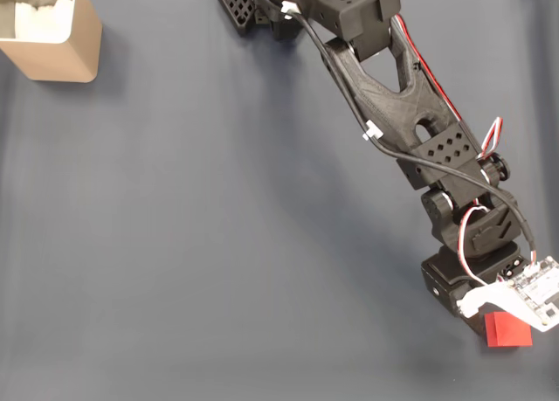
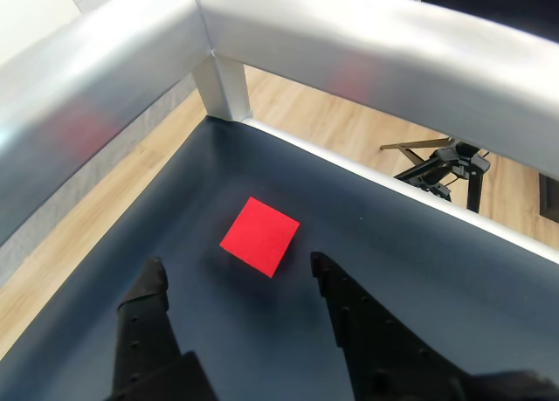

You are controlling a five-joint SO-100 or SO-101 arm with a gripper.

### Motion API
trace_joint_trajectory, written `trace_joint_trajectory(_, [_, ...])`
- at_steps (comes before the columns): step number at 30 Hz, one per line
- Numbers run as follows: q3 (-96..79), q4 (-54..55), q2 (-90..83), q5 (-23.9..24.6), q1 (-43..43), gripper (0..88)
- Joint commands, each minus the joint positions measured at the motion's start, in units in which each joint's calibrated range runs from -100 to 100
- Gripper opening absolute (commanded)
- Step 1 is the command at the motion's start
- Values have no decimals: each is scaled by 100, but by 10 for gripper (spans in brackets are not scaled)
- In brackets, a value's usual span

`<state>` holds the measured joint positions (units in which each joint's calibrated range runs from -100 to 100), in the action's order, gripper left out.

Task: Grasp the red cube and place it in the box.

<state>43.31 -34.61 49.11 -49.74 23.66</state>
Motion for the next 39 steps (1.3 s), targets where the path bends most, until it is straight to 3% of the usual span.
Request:
trace_joint_trajectory(1, [377,133,-24,-29,63,394])
trace_joint_trajectory(39, [751,895,592,93,183,415])
